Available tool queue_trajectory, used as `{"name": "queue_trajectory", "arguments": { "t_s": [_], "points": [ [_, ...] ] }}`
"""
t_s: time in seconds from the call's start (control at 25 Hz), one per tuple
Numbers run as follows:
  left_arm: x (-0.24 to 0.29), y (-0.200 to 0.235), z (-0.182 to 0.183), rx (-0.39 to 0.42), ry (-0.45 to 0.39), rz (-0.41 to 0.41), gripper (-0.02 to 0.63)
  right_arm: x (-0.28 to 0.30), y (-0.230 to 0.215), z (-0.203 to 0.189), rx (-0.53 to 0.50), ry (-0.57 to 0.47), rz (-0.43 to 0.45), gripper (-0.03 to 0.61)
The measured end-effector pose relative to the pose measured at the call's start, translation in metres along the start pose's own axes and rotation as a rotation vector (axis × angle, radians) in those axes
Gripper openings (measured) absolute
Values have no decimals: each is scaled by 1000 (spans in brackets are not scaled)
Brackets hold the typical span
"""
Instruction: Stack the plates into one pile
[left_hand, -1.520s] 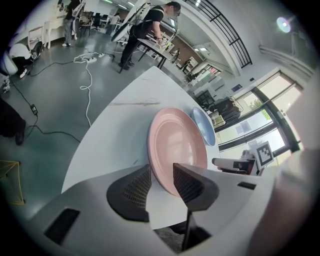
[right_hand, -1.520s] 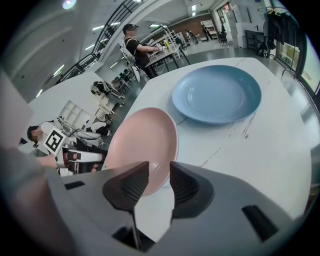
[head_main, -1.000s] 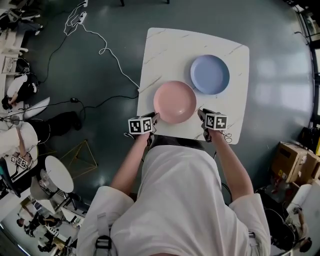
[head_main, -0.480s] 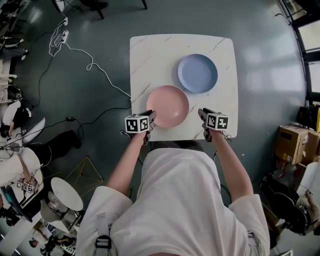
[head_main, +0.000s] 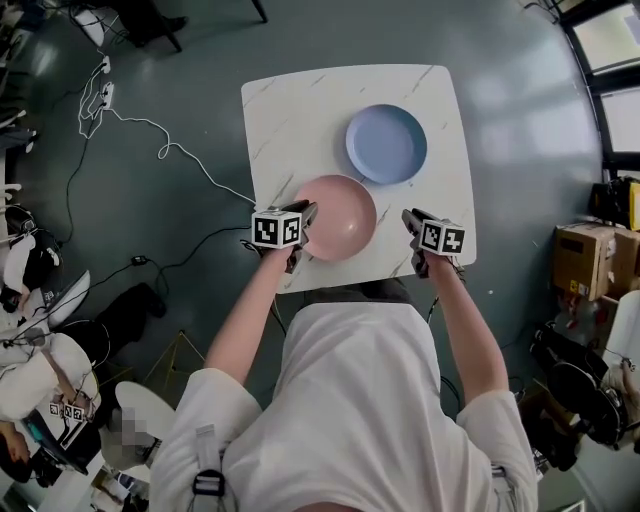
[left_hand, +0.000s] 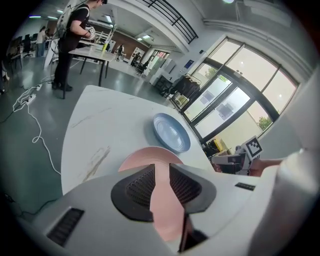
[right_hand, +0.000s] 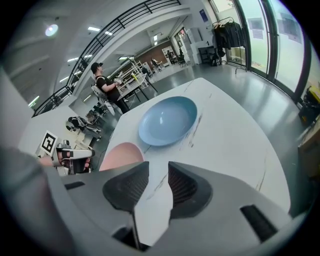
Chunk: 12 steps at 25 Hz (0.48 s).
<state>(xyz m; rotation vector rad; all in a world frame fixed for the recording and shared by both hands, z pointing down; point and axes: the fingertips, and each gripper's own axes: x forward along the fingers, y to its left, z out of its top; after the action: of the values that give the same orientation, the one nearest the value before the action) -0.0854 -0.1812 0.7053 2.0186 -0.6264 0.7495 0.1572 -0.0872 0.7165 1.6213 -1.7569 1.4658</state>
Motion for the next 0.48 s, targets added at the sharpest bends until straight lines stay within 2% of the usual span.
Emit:
{"name": "queue_trajectory", "arguments": {
  "t_s": [0.28, 0.48],
  "points": [
    [24, -18, 38, 73, 23, -43, 97, -5, -15, 18, 46, -54, -23, 123],
    [43, -31, 58, 86, 28, -81, 97, -4, -25, 30, 53, -60, -28, 123]
  ]
}}
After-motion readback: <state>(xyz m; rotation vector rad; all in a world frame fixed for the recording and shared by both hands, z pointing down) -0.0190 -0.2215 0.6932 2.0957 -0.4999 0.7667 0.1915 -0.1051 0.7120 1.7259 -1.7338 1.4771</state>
